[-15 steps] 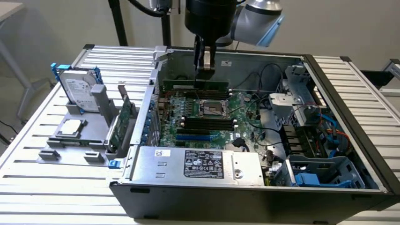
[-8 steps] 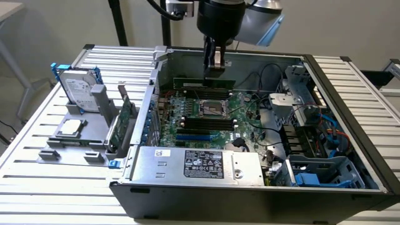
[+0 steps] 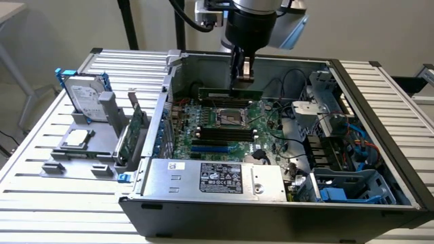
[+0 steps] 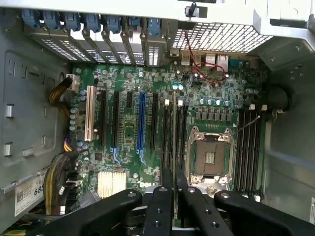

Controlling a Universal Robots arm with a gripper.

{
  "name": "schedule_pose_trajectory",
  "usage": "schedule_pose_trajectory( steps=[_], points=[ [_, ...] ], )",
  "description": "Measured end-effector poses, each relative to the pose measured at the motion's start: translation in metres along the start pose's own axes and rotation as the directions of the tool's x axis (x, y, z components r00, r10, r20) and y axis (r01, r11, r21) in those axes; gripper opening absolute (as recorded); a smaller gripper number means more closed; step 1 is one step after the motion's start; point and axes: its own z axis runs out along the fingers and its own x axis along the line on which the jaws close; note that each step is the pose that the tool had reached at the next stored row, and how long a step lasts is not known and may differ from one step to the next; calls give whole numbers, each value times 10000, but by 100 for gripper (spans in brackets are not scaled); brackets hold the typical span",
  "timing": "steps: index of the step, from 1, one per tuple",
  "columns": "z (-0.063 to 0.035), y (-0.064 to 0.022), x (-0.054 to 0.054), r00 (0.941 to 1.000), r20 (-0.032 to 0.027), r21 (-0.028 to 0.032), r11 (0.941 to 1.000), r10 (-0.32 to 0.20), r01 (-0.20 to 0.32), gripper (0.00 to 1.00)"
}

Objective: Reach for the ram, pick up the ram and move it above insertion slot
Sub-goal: 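Pick up the ram and move it above insertion slot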

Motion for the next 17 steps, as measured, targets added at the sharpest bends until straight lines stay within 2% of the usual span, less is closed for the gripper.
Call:
schedule_pose_trajectory(
  steps=[4, 8, 17],
  points=[
    [61, -57, 1, 9996, 17, 6, 9996, 268, -268, 13],
    [62, -97, -29, 9992, 25, 12, 9992, 410, -411, 13],
    [62, -100, -39, 9991, 26, 12, 9991, 416, -416, 13]
  ],
)
